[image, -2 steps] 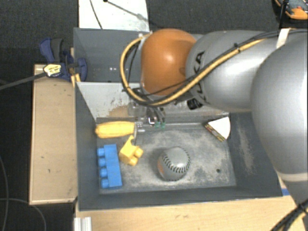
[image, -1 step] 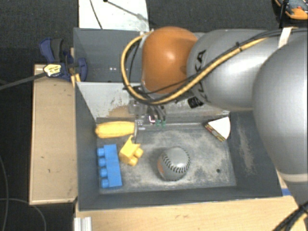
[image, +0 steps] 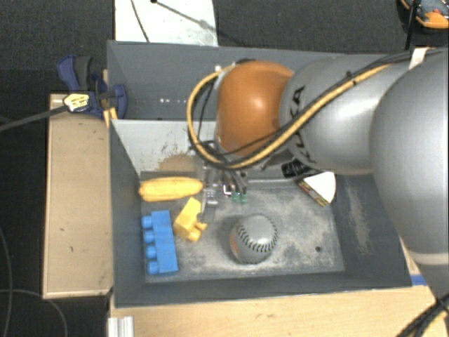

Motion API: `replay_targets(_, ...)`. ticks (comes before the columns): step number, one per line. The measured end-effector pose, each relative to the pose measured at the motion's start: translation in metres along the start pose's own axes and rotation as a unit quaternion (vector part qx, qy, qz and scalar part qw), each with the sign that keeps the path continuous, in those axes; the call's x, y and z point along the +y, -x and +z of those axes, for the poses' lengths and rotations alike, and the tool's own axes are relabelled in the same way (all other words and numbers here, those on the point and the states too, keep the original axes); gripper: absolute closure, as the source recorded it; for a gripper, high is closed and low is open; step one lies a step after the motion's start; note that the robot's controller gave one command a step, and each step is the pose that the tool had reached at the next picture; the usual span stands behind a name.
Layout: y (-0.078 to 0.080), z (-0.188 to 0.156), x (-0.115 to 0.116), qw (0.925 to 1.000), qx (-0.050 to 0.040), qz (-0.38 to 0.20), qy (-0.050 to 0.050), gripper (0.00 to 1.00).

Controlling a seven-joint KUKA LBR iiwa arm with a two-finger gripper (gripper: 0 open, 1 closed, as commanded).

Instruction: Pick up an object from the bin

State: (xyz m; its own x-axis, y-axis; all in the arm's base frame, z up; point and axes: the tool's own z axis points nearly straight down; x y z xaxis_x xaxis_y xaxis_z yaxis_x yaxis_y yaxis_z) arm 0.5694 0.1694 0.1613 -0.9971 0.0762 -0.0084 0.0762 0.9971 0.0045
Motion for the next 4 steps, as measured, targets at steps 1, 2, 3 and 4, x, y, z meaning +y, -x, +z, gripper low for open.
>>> replay_targets(1,-0.019,0.011,-0.025,0.9998,0.0062,0.019,-0.003,0.0)
replay_targets(2,-0.02,0.008,-0.056,0.9976,0.0038,-0.07,-0.002,0.0)
replay_targets(3,-0.026,0.02,-0.068,0.9964,0.0028,-0.085,-0.002,0.0)
replay_targets(4,-0.023,0.026,-0.094,0.9944,0.0038,-0.106,-0.001,0.0)
